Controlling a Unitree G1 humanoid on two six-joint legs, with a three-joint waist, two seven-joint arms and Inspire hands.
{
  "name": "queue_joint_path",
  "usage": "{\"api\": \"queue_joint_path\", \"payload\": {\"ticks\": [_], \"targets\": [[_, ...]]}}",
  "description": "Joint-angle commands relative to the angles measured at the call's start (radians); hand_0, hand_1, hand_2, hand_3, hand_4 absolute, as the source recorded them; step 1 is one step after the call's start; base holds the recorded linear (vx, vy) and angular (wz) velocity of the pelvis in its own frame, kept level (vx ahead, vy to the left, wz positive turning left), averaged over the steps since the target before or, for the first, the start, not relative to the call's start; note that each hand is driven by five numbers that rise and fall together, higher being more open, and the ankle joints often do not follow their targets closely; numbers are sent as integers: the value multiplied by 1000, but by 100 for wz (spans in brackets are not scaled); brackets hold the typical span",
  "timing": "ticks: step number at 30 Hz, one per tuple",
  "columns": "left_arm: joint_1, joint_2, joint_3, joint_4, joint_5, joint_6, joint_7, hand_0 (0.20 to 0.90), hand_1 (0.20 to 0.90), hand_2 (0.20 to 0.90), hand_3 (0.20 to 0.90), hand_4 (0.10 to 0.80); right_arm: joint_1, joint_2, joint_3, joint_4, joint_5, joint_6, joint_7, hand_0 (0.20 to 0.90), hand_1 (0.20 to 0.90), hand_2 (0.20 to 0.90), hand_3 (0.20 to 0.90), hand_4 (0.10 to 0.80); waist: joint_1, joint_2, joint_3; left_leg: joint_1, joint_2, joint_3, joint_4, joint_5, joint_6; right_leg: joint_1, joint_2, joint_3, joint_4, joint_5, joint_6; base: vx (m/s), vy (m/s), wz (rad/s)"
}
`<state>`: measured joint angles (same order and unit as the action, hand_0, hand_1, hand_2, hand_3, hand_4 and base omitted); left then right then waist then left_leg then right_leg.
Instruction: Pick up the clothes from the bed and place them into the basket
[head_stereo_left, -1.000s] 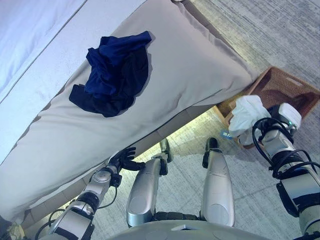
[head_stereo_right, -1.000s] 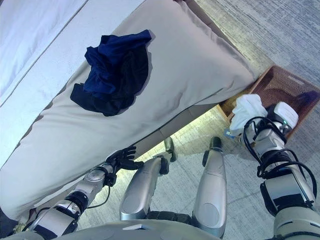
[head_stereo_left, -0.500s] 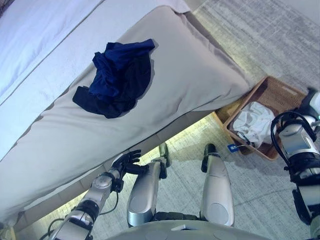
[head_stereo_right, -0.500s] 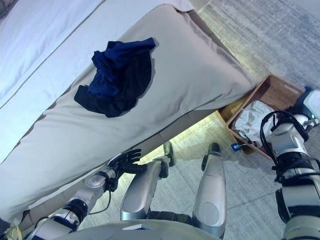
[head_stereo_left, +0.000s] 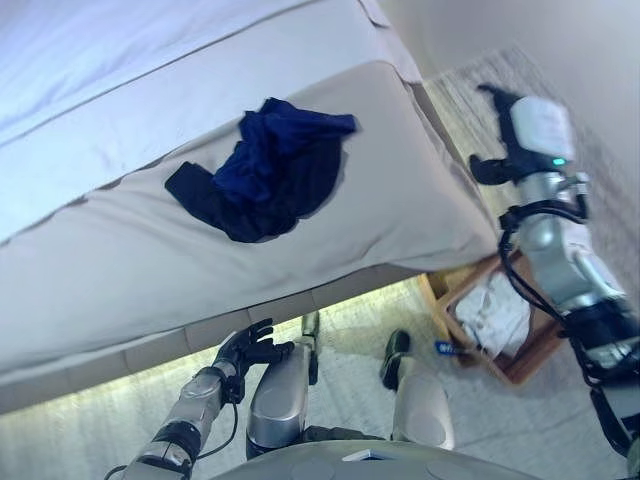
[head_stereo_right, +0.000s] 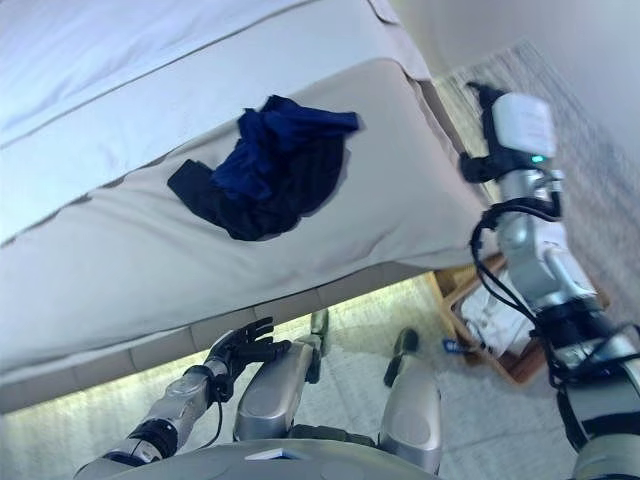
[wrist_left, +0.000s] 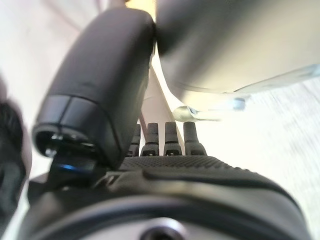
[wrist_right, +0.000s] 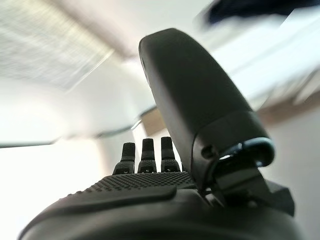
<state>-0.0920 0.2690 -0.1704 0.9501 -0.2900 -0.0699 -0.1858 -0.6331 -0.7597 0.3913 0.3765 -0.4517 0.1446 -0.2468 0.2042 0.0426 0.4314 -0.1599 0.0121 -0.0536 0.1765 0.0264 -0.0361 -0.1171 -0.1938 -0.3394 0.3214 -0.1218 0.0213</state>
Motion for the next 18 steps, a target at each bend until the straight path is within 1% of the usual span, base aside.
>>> {"api": "queue_joint_path", "payload": {"ticks": [1, 2, 3, 5, 7, 8, 12, 13, 14, 18], "targets": [[47, 143, -44, 29, -19, 12, 12, 900, 900, 900, 900, 800, -308, -9, 56, 132, 12, -29, -52, 900, 900, 900, 900, 800, 75, -35, -36, -67, -75, 22, 47, -84, 81, 32, -10, -18, -3, 1, 33, -64, 105, 69], [18, 171, -50, 30, -49, 24, 12, 900, 900, 900, 900, 800, -441, 10, 122, 274, 34, 6, -51, 900, 900, 900, 900, 800, 129, -41, -18, -99, -88, -4, 49, -96, 74, 33, -24, -39, -3, -6, 42, -71, 66, 64], [8, 181, -48, 25, -53, 29, 11, 900, 900, 900, 900, 800, -492, 18, 146, 325, 52, 25, -54, 900, 900, 900, 900, 800, 150, -41, -9, -118, -91, -12, 48, -89, 74, 26, -32, -57, -1, 2, 44, -93, 90, 61], [-7, 197, -49, 17, -82, 37, 11, 900, 900, 900, 900, 800, -576, 41, 190, 416, 82, 68, -45, 900, 900, 900, 900, 800, 192, -42, 6, -162, -93, -22, 47, -73, 71, 11, -49, -96, -2, 15, 47, -122, 74, 61], [-12, 201, -44, 11, -99, 39, 10, 900, 900, 900, 900, 800, -629, 63, 211, 498, 115, 94, -41, 900, 900, 900, 900, 800, 227, -44, 19, -197, -94, -33, 44, -59, 70, -2, -61, -130, -2, 25, 50, -96, 66, 55], [-8, 198, -41, 8, -114, 28, 13, 900, 900, 900, 900, 800, -655, 81, 208, 569, 146, 107, -30, 900, 900, 900, 900, 800, 260, -50, 33, -227, -96, -43, 37, -45, 69, -10, -68, -167, -2, 30, 52, -74, 56, 44], [11, 186, -30, 16, -123, -14, 1, 900, 900, 900, 900, 800, -680, 110, 194, 679, 202, 111, -37, 900, 900, 900, 900, 800, 317, -62, 62, -274, -98, -67, 19, -21, 64, -22, -77, -235, 3, 38, 60, -32, 17, 42], [11, 187, -30, 16, -124, -14, 0, 900, 900, 900, 900, 800, -681, 111, 194, 680, 202, 111, -37, 900, 900, 900, 900, 800, 316, -63, 61, -274, -98, -68, 19, -20, 64, -22, -78, -236, 3, 38, 60, -24, 18, 35], [16, 182, -28, 17, -129, -22, -5, 900, 900, 900, 900, 800, -683, 117, 194, 693, 211, 122, -38, 900, 900, 900, 900, 800, 329, -65, 69, -285, -97, -72, 15, -16, 62, -25, -80, -250, 6, 35, 60, -29, 24, 24], [26, 170, -29, 33, -141, -73, -29, 900, 900, 900, 900, 800, -703, 138, 191, 754, 212, 161, -25, 900, 900, 900, 900, 800, 356, -67, 89, -325, -94, -82, 16, -8, 59, -46, -90, -282, 31, 28, 63, -43, 31, 14]]}}
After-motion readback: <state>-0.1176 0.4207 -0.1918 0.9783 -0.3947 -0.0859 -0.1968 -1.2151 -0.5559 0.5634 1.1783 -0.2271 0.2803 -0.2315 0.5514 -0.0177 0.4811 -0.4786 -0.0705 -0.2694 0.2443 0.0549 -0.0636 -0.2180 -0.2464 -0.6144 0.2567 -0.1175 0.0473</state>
